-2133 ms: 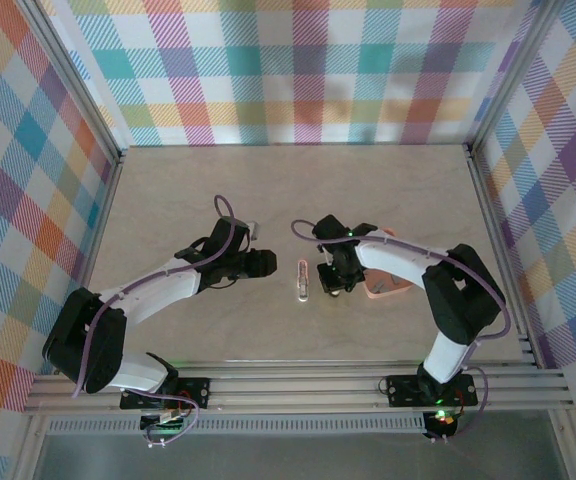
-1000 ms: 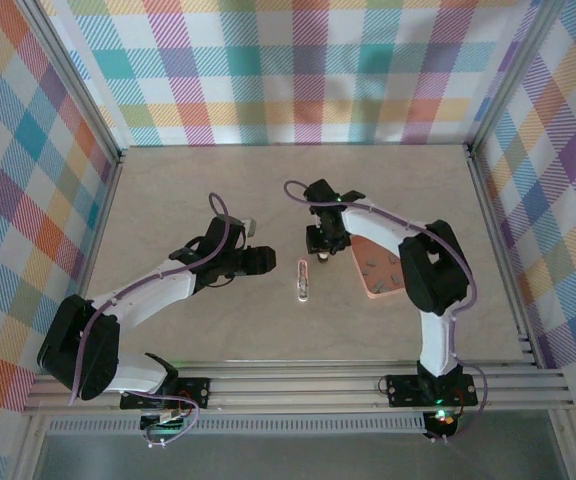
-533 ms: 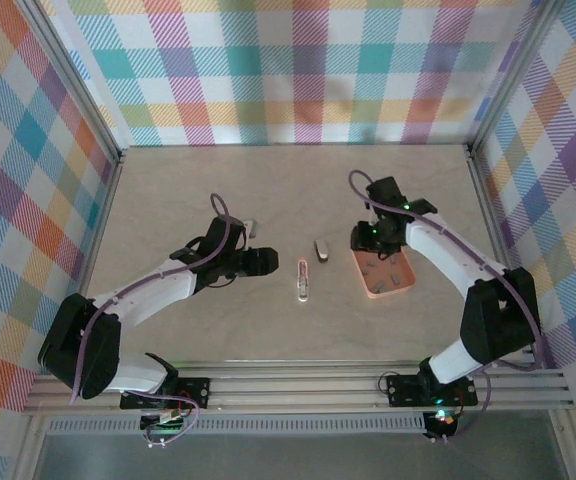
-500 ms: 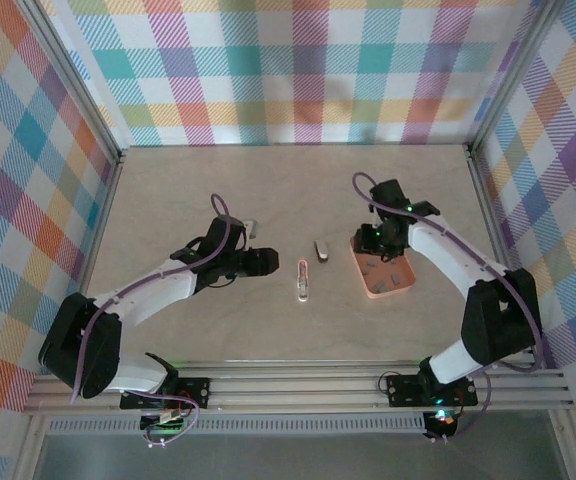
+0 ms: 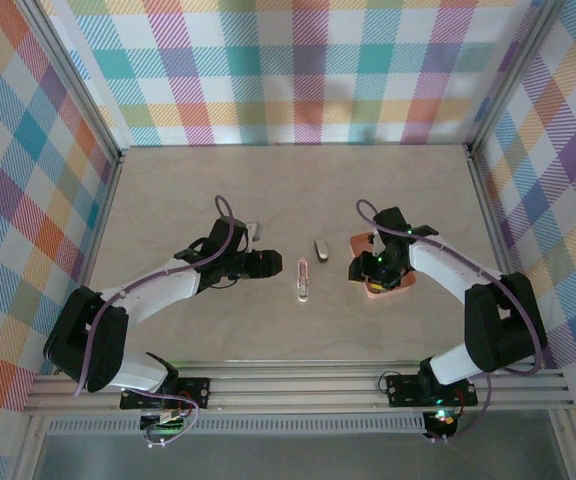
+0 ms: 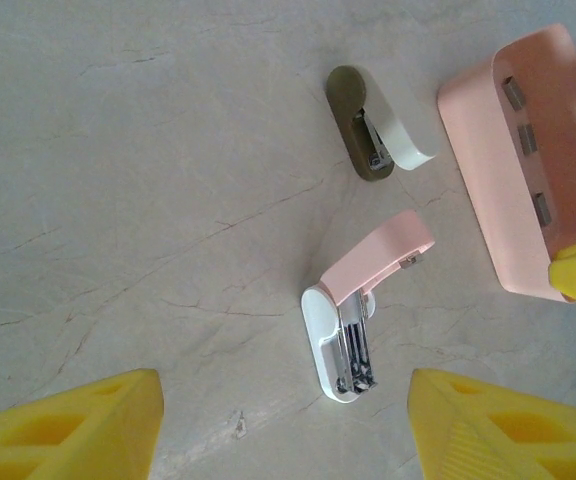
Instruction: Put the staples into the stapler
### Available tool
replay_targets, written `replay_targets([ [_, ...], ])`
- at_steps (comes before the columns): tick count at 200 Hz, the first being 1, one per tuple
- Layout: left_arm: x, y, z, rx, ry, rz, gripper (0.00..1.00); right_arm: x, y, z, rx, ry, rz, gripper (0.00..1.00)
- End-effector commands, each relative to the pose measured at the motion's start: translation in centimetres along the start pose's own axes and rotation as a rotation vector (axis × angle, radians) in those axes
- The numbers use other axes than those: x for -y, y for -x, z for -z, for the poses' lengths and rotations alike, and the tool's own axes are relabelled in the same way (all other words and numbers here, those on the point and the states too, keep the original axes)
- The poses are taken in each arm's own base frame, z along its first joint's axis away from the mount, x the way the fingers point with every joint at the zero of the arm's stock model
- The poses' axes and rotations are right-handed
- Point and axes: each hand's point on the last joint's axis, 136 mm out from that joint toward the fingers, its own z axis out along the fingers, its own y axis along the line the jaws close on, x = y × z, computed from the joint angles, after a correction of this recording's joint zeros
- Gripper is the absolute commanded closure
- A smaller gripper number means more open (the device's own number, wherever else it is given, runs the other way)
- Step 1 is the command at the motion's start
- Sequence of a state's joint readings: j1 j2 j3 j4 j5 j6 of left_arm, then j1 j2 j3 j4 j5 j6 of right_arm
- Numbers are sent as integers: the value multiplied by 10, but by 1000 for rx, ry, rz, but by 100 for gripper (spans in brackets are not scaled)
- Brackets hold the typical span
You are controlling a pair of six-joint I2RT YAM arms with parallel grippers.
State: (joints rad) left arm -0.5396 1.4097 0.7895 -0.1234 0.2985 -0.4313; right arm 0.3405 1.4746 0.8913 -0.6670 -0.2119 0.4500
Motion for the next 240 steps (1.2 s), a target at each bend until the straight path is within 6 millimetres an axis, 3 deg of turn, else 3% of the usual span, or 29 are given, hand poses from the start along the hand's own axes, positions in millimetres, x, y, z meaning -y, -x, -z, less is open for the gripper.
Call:
replay_targets([
  [1, 1, 3, -3, 3, -19, 10, 34, -11, -8, 4, -5, 70, -16, 46],
  [33, 2, 3, -5, -2, -25, 9, 34, -13, -20, 3, -25, 82, -21, 47],
  [104, 5, 5, -5, -10, -32, 4, 34, -40, -52, -5, -69, 103, 29, 50],
  [128, 6, 5, -4, -11, -36, 2, 34, -48, -58, 1, -53, 97, 53, 50],
  [187, 5, 9, 1, -13, -3, 0, 33, -25, -38, 46, 75, -19, 96, 50],
  [240, -8, 1, -9, -56, 51, 30, 33, -2, -1, 60, 107, -86, 95, 52],
])
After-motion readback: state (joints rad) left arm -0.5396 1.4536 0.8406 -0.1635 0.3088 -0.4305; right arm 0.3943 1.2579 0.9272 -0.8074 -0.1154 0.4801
